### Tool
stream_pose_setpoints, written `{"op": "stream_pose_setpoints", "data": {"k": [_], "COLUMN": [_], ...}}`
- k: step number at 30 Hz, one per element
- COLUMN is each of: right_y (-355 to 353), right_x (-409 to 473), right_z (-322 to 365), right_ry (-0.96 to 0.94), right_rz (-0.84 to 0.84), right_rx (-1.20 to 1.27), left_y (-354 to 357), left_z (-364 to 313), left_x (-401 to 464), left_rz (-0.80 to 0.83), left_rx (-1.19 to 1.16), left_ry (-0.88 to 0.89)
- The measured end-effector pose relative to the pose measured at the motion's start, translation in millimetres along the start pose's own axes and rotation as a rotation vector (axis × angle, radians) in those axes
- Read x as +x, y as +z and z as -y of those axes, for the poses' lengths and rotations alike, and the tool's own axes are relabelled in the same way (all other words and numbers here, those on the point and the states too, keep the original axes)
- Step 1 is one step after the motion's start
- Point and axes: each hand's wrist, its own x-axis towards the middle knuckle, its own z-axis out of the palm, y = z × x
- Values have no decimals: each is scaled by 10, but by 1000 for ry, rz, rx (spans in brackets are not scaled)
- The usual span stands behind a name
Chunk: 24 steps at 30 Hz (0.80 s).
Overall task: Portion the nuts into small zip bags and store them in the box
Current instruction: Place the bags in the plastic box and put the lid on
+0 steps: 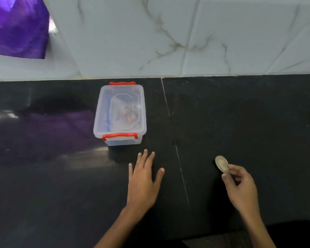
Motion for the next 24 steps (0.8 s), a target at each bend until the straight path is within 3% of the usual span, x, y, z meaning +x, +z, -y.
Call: {"op": "stream_pose_setpoints", "data": {"k": [6, 14, 24], "right_y": [-110, -150, -20], "right_x": [-237, -211, -5], "right_z": [-149, -177, 113], "right_ry": [107, 87, 287], "right_rz": [-141, -77, 298], "right_rx": [-25, -198, 45], "left_y": [188, 265, 132], "left_z": [-48, -1, 125], "left_x": [-10, -60, -190], "left_rz": [57, 25, -118], "left_rx": [189, 313, 296], "left_ry": [40, 38, -33]}}
